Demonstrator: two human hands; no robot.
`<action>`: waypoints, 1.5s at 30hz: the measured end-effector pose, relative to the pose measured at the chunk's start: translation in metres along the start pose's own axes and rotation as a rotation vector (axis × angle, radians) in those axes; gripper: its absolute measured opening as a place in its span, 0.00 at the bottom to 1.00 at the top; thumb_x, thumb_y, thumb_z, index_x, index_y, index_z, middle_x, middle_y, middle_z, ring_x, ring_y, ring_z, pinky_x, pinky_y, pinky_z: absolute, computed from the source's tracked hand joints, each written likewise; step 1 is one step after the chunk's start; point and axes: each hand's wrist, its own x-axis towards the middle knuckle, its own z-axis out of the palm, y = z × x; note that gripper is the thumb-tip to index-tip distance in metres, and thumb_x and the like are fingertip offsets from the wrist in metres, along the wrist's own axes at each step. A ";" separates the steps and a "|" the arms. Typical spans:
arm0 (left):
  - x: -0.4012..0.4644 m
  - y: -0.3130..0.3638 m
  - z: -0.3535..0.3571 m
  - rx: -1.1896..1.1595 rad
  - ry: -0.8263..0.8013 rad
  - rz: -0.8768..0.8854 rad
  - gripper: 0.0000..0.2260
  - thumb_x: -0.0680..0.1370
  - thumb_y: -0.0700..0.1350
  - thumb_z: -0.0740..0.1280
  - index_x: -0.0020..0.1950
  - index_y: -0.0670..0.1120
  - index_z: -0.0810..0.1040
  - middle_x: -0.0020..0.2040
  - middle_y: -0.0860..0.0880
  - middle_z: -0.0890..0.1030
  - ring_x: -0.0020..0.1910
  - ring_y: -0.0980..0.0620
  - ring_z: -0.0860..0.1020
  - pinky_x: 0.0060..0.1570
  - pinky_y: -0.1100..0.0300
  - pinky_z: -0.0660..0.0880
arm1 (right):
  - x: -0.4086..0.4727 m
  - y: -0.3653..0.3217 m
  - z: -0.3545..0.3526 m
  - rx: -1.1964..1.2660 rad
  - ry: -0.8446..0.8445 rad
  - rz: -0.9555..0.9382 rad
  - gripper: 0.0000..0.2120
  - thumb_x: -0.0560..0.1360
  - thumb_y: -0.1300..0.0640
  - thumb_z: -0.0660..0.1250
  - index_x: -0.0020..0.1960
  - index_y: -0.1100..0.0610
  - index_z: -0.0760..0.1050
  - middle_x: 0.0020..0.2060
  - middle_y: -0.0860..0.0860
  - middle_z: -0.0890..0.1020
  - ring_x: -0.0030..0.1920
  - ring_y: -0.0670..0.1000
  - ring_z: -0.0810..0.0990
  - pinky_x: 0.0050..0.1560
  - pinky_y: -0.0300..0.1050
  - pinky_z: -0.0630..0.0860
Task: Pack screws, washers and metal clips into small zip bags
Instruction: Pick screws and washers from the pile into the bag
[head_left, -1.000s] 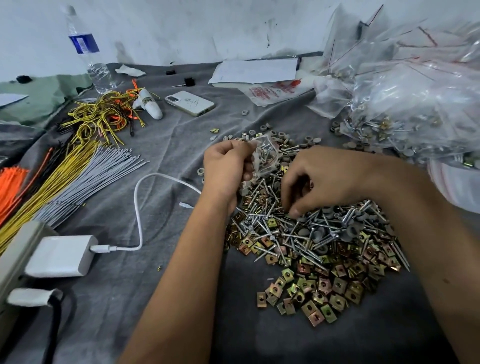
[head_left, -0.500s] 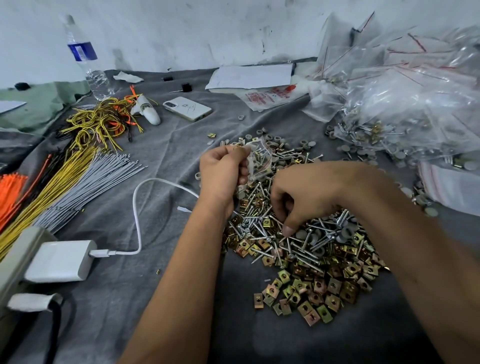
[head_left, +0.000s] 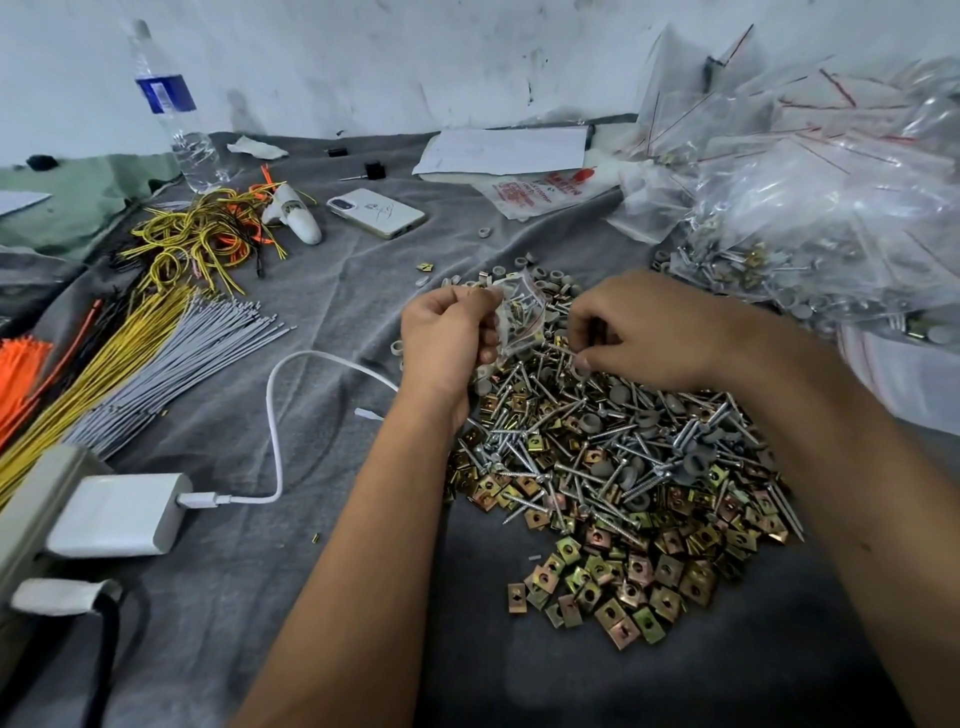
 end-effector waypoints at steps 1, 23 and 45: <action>0.000 0.000 0.000 0.002 -0.001 -0.001 0.15 0.80 0.34 0.69 0.34 0.44 0.75 0.27 0.49 0.74 0.24 0.55 0.68 0.21 0.65 0.64 | 0.000 0.000 -0.001 0.001 0.014 0.000 0.04 0.78 0.55 0.73 0.44 0.50 0.81 0.39 0.41 0.81 0.40 0.39 0.79 0.41 0.36 0.72; -0.001 -0.002 0.002 0.077 -0.038 0.009 0.11 0.79 0.36 0.70 0.37 0.41 0.77 0.30 0.45 0.75 0.24 0.54 0.68 0.22 0.64 0.64 | 0.009 -0.015 0.022 0.500 0.595 0.049 0.04 0.75 0.57 0.77 0.45 0.51 0.82 0.37 0.42 0.84 0.37 0.39 0.84 0.42 0.37 0.82; 0.001 -0.005 0.000 0.030 -0.007 0.011 0.14 0.79 0.36 0.70 0.34 0.43 0.75 0.26 0.49 0.74 0.22 0.55 0.67 0.20 0.64 0.64 | -0.006 -0.005 0.009 -0.001 -0.252 0.065 0.08 0.67 0.49 0.82 0.40 0.46 0.84 0.30 0.36 0.81 0.32 0.36 0.80 0.33 0.34 0.70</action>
